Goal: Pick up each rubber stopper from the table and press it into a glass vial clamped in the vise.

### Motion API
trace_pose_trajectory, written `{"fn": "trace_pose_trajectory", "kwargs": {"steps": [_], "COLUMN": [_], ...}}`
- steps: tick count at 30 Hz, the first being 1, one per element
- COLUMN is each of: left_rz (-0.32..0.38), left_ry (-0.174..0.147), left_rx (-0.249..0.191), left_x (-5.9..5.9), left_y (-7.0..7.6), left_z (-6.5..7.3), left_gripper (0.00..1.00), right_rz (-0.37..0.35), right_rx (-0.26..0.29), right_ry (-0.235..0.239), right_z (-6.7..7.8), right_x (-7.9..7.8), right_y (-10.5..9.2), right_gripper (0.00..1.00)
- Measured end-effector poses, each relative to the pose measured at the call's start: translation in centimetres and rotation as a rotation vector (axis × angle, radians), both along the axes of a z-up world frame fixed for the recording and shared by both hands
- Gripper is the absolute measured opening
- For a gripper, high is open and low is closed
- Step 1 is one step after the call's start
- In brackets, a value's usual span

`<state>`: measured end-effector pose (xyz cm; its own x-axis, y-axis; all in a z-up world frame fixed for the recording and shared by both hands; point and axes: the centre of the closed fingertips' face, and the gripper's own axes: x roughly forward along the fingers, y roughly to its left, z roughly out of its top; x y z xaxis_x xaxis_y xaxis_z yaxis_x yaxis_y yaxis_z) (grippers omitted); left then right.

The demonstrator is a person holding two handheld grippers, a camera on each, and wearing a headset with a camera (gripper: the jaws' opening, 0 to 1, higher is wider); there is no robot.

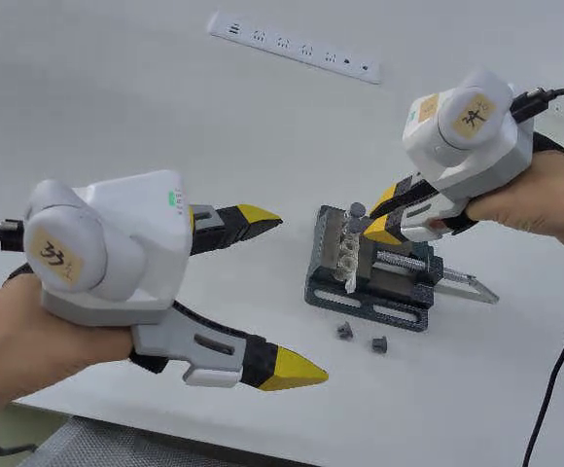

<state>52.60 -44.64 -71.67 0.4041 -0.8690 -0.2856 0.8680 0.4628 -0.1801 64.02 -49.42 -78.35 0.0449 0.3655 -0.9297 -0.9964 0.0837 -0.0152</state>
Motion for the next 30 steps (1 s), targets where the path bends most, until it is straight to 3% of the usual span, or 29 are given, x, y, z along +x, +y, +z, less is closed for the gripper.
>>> {"fn": "trace_pose_trajectory", "kwargs": {"steps": [14,30], "left_rz": [-0.01,0.009], "left_ry": [-0.002,-0.007], "left_rx": [0.027,0.07], "left_x": [-0.1,0.4], "left_y": [-0.5,-0.8], "left_z": [-0.1,-0.3], "left_gripper": [0.86,0.8], "right_rz": [-0.068,-0.196], "right_rx": [0.109,0.329], "right_ry": [-0.036,-0.05], "right_z": [1.9,4.0], "right_x": [-0.1,-1.5], "right_y": [-1.1,-3.8], "right_gripper": [0.22,0.39]}}
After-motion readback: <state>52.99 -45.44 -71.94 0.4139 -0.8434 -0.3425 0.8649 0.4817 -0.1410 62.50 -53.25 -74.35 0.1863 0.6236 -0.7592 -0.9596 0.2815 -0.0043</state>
